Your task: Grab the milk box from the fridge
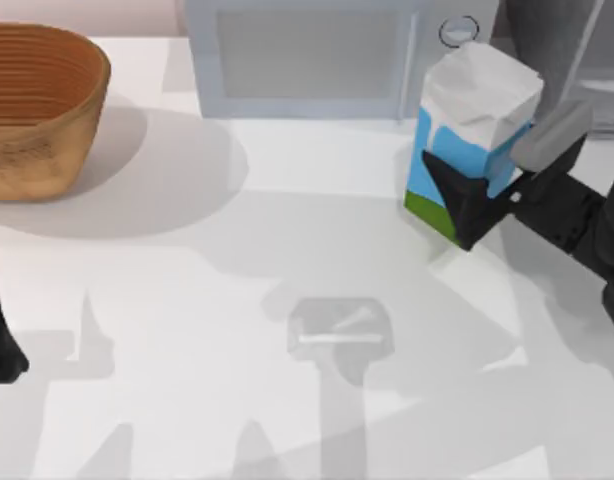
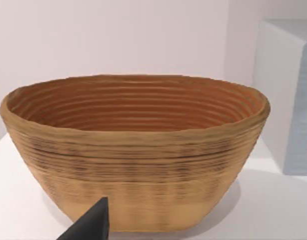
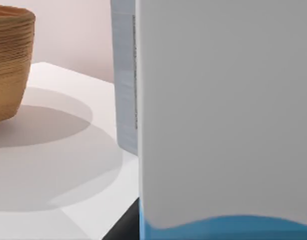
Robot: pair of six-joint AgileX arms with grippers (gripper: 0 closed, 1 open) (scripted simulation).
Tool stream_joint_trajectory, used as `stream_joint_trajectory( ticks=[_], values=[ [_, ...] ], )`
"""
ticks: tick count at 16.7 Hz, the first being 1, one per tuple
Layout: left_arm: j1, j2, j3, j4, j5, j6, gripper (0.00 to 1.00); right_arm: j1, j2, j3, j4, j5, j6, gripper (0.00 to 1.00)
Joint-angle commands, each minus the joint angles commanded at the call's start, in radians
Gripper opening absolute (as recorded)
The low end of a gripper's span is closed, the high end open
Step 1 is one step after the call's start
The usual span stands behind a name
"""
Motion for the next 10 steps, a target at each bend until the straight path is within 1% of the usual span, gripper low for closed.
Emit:
stream_joint_trajectory(
  ticks=[2, 10],
  values=[
    [0.000, 0.000, 0.000, 0.000, 0.000, 0.000, 1.00, 0.000, 0.000, 0.000, 0.000, 0.000, 0.000, 0.00],
    [0.000, 0.000, 0.000, 0.000, 0.000, 0.000, 1.00, 0.000, 0.000, 0.000, 0.000, 0.000, 0.000, 0.60]
  ],
)
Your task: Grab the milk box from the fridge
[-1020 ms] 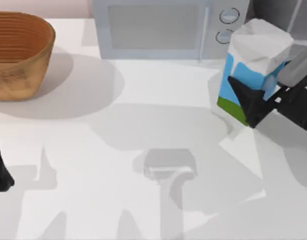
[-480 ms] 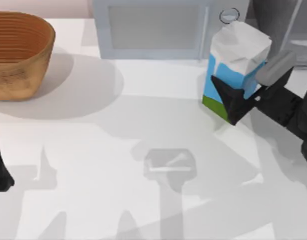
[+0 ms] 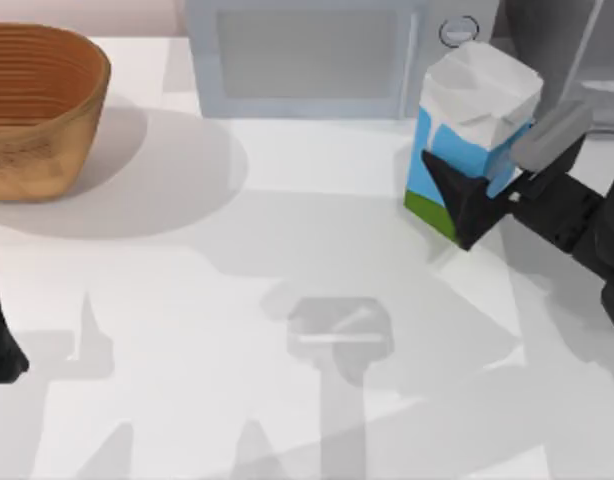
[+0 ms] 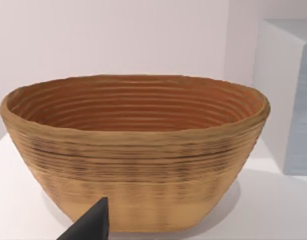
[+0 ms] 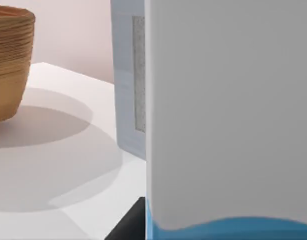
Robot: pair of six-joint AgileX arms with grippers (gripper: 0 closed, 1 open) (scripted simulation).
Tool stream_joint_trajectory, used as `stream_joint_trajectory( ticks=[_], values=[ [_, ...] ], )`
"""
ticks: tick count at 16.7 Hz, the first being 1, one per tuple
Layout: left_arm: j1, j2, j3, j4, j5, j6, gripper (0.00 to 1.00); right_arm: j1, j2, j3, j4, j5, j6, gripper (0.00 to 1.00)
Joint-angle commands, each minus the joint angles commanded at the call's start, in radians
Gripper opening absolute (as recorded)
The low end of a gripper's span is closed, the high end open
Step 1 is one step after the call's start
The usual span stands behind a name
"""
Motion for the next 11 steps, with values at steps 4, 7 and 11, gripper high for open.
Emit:
stream_joint_trajectory(
  ticks=[4, 7, 11],
  values=[
    [0.000, 0.000, 0.000, 0.000, 0.000, 0.000, 1.00, 0.000, 0.000, 0.000, 0.000, 0.000, 0.000, 0.90],
    [0.000, 0.000, 0.000, 0.000, 0.000, 0.000, 1.00, 0.000, 0.000, 0.000, 0.000, 0.000, 0.000, 1.00],
    [0.000, 0.000, 0.000, 0.000, 0.000, 0.000, 1.00, 0.000, 0.000, 0.000, 0.000, 0.000, 0.000, 1.00]
  ],
)
